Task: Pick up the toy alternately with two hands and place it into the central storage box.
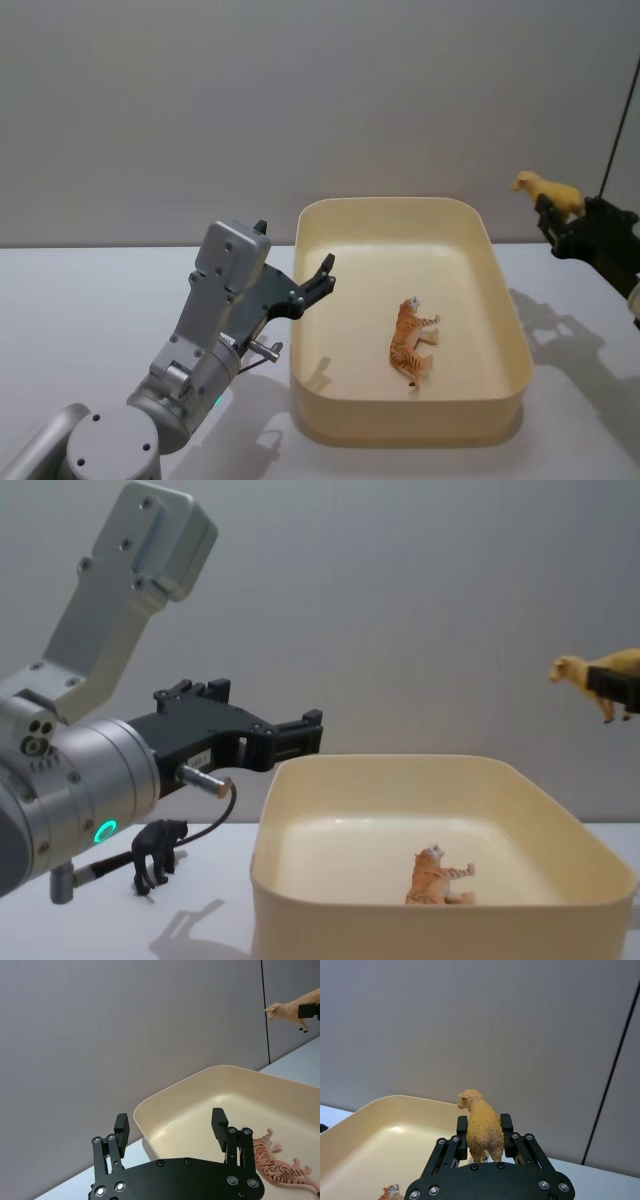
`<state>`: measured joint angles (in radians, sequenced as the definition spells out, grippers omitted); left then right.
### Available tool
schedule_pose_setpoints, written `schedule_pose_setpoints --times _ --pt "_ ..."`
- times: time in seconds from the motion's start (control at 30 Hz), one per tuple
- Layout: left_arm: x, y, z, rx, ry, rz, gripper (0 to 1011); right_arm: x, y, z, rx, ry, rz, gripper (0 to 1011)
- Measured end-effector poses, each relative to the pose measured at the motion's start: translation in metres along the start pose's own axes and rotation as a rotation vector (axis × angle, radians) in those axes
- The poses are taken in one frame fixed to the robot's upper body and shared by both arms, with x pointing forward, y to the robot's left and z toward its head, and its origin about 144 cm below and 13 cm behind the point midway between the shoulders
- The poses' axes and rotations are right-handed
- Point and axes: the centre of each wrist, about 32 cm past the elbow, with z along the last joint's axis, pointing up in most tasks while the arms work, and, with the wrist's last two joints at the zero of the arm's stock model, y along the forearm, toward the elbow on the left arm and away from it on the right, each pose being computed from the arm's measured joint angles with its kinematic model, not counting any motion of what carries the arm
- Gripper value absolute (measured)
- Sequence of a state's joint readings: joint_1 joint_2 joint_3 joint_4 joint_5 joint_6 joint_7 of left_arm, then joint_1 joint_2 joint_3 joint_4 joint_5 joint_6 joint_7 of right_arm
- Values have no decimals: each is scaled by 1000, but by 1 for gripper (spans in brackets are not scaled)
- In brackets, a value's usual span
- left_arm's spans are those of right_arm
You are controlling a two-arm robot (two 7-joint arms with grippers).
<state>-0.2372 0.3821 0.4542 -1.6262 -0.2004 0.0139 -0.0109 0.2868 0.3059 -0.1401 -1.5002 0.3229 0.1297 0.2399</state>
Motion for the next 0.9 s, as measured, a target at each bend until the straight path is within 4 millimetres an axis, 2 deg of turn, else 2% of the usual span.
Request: schedule_pose_setpoints --times 0.27,0.4,0.6,0.9 --pt "0 0 0 0 0 0 1001 -8 12 4 -20 27 84 373" --pt "0 0 0 0 0 0 1001 -14 25 1 -35 42 130 373" --pt "0 0 0 0 0 0 1001 -28 55 -8 -66 59 204 390" --pt "0 0 0 0 0 0 1001 -38 75 -12 -87 65 257 654"
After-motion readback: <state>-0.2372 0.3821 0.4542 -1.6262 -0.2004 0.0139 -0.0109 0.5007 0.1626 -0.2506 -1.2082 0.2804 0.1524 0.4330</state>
